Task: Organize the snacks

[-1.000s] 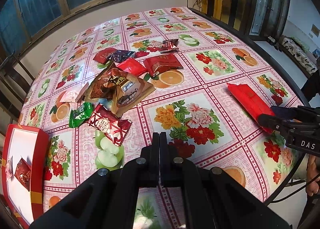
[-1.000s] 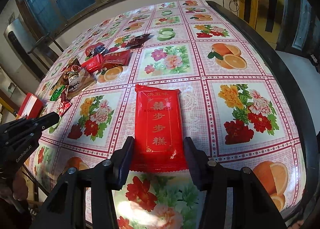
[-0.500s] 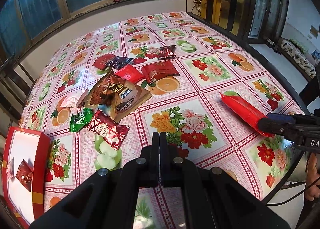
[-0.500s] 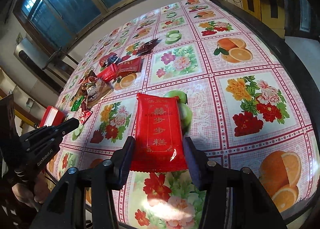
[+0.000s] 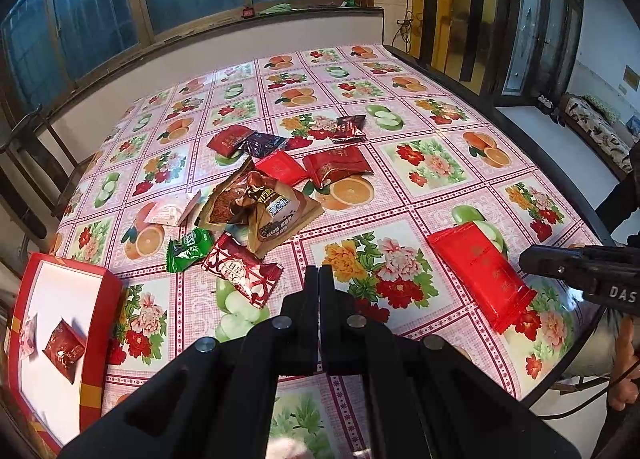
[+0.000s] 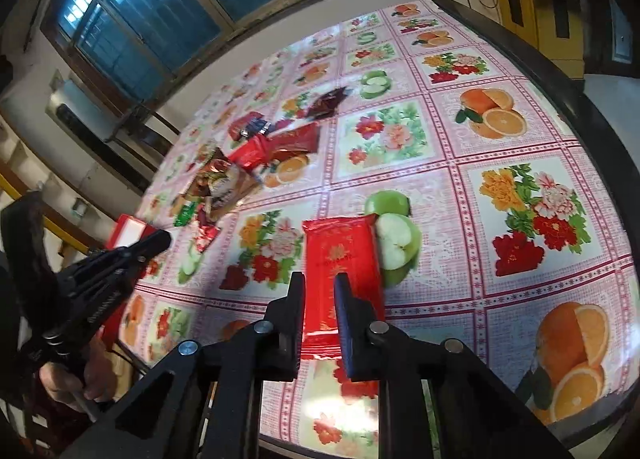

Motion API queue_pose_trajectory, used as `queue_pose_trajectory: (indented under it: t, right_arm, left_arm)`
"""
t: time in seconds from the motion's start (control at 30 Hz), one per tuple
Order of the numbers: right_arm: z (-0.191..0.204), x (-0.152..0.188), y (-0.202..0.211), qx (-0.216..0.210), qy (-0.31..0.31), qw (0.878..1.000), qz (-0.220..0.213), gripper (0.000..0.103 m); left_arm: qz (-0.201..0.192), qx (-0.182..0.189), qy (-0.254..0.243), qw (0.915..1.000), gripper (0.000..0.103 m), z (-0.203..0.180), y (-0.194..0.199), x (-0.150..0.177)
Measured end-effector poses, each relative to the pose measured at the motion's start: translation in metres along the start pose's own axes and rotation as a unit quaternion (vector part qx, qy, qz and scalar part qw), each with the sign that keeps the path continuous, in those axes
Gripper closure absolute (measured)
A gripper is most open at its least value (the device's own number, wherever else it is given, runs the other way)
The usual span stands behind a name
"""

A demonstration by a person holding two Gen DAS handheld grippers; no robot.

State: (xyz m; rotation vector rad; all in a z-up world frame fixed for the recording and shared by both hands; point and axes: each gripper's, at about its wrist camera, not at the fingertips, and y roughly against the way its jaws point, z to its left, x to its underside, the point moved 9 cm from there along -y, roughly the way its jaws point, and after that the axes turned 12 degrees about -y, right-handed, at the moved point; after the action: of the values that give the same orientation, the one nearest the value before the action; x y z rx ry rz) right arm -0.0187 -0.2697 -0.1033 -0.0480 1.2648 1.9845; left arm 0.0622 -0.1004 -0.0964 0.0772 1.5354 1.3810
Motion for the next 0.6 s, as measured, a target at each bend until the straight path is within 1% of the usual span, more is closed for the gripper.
queue_pose_trajectory:
  t: [0.03, 0.07, 0.1, 0.17, 0.27, 0.37, 0.47, 0.5, 0.53, 0.57, 0.6]
  right_arm:
    - [-0.005, -0.001, -0.003, 0.026, 0.004, 1.000, -0.009, 0.087]
    - [-0.009, -0.003, -0.006, 0.039, 0.006, 0.999, -0.013, 0.087]
    - [-0.012, -0.003, -0.010, 0.042, 0.004, 0.999, -0.011, 0.087]
    - [-0.017, -0.002, -0.014, 0.033, -0.009, 0.999, -0.001, 0.087]
    - [-0.018, -0.002, -0.015, 0.045, 0.007, 0.999, -0.002, 0.087]
    - [-0.019, -0.005, -0.009, 0.037, 0.003, 0.999, -0.006, 0.087]
    - [-0.024, -0.010, -0.006, 0.060, 0.007, 0.998, -0.006, 0.084]
    - [-0.024, -0.011, -0.006, 0.063, 0.009, 0.998, -0.003, 0.078]
    - [-0.024, -0.011, -0.006, 0.067, 0.013, 0.998, -0.002, 0.067]
    - [-0.024, -0.012, -0.007, 0.073, 0.016, 0.997, -0.003, 0.060]
    - [-0.024, -0.013, -0.007, 0.082, 0.019, 0.996, -0.006, 0.044]
  left_arm:
    - [0.000, -0.002, -0.002, 1.0000, 0.103, 0.000, 0.000, 0.000]
    - [0.000, -0.004, -0.002, 1.0000, 0.103, 0.001, 0.001, 0.001]
    - [0.001, -0.004, -0.002, 1.0000, 0.103, 0.002, 0.000, 0.002]
    - [0.002, -0.005, 0.002, 1.0000, 0.103, 0.006, 0.000, 0.003]
    - [0.004, -0.010, 0.010, 0.9999, 0.103, 0.016, 0.001, 0.006]
    - [0.004, -0.016, 0.024, 0.9996, 0.103, 0.030, 0.003, 0.012]
    - [0.001, -0.023, 0.042, 0.9989, 0.103, 0.047, 0.008, 0.017]
    - [-0.001, -0.022, 0.047, 0.9986, 0.103, 0.052, 0.009, 0.019]
    - [-0.002, -0.023, 0.052, 0.9984, 0.103, 0.057, 0.011, 0.021]
    - [-0.003, -0.025, 0.056, 0.9981, 0.103, 0.062, 0.012, 0.024]
    - [-0.004, -0.026, 0.060, 0.9978, 0.103, 0.066, 0.014, 0.025]
